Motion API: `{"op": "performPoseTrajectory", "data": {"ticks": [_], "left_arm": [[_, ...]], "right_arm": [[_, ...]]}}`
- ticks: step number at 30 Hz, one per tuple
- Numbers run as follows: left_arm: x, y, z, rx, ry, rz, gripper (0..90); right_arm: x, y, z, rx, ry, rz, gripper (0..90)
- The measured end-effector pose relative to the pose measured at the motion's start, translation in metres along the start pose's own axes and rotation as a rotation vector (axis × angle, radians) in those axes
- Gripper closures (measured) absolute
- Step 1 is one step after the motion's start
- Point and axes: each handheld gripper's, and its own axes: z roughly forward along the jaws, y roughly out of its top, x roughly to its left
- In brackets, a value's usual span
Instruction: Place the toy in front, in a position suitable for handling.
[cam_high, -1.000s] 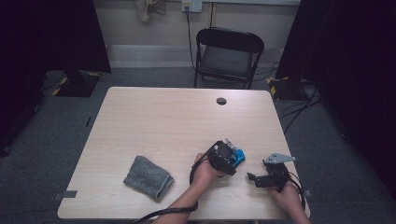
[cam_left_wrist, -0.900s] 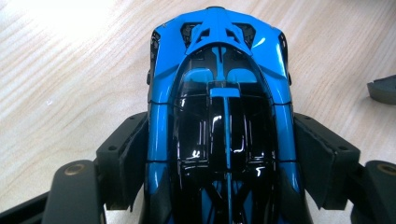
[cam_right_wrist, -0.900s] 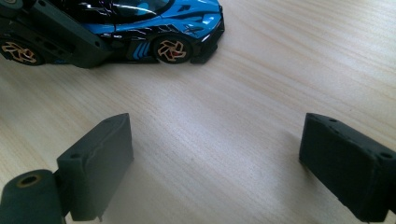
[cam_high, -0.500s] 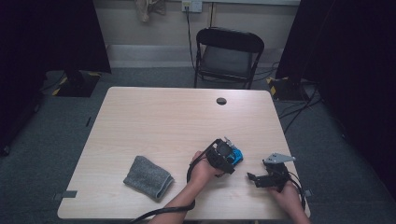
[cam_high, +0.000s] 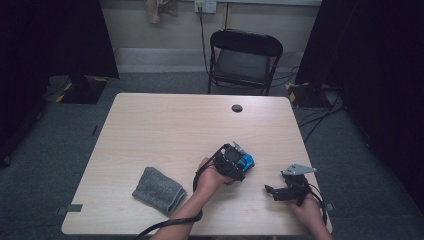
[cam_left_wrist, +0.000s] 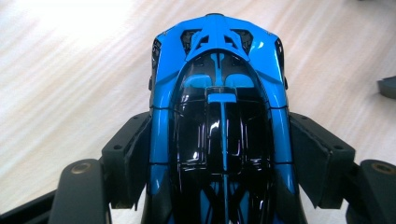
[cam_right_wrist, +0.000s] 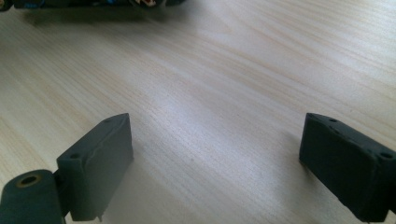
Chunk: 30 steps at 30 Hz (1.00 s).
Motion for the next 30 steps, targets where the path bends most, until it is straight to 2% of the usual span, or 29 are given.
{"op": "performPoseTrajectory", "data": {"ticks": [10,20,26,30], "left_arm": [[0.027,-0.007,-0.014,0.007,0.021,-0.004,28.5],[0.063,-0.023,-0.029,0.013,0.056,-0.054,28.4],[0.082,-0.033,-0.033,0.028,0.058,-0.068,28.4],[0.096,-0.042,-0.037,0.031,0.07,-0.093,28.4]], "right_arm": [[0.0,0.0,0.0,0.0,0.0,0.0,9.2],[0.0,0.0,0.0,0.0,0.0,0.0,9.2],[0.0,0.0,0.0,0.0,0.0,0.0,9.2],[0.0,0.0,0.0,0.0,0.0,0.0,9.2]]}}
